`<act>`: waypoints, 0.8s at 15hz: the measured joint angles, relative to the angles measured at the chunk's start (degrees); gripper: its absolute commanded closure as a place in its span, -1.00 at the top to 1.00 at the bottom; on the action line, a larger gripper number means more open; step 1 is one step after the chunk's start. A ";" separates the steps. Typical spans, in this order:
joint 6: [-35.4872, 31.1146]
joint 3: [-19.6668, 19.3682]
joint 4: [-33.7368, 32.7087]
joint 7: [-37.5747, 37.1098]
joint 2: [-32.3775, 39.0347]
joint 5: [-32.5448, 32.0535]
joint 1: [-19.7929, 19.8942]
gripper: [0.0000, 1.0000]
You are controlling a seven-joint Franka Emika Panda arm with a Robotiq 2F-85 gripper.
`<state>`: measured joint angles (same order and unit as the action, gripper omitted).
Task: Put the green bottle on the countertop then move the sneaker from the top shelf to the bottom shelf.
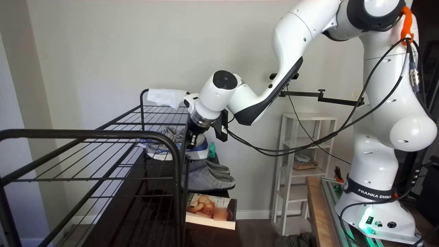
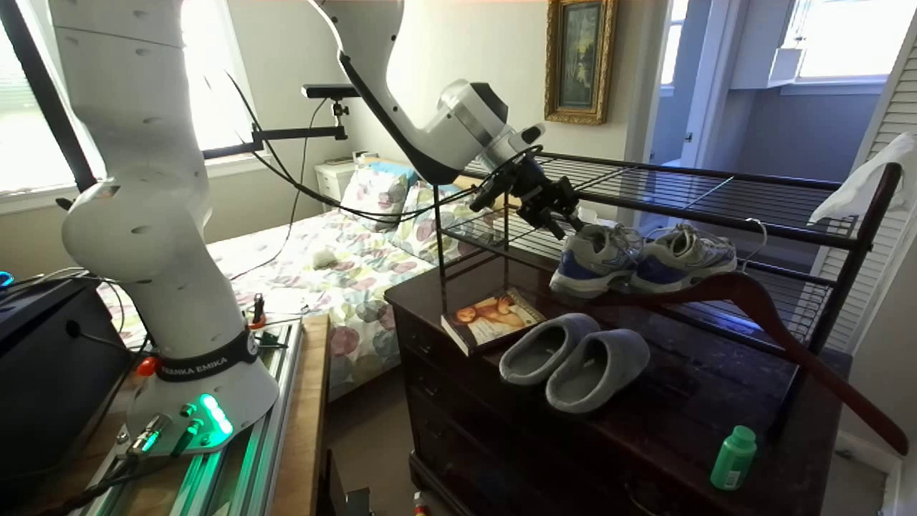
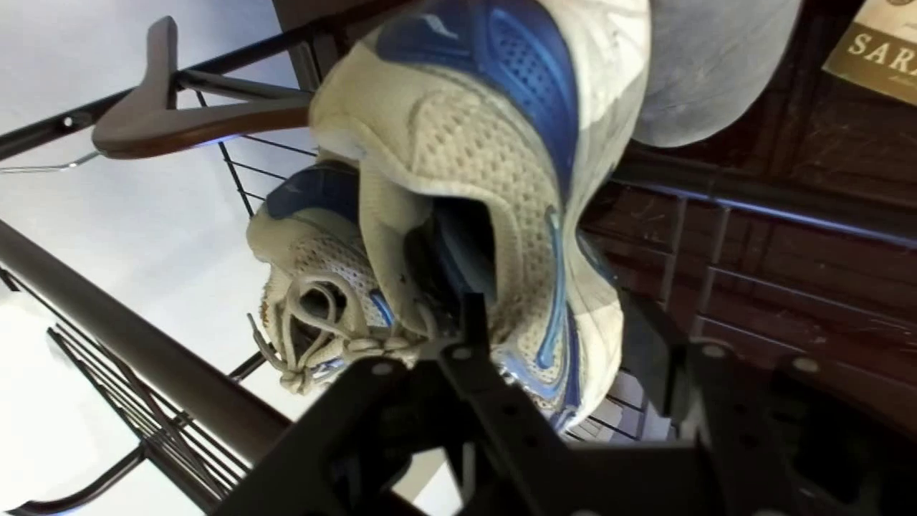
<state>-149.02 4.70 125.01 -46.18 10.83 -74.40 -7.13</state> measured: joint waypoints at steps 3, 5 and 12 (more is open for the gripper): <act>-1.58 0.05 3.66 -3.33 -3.94 -7.24 -0.57 0.99; -1.41 0.15 6.98 -7.57 -8.42 -10.21 -0.88 1.00; -12.53 -7.94 22.83 -3.08 -25.61 5.58 3.43 1.00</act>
<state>-161.54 -3.24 147.84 -49.27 -14.78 -68.83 -3.70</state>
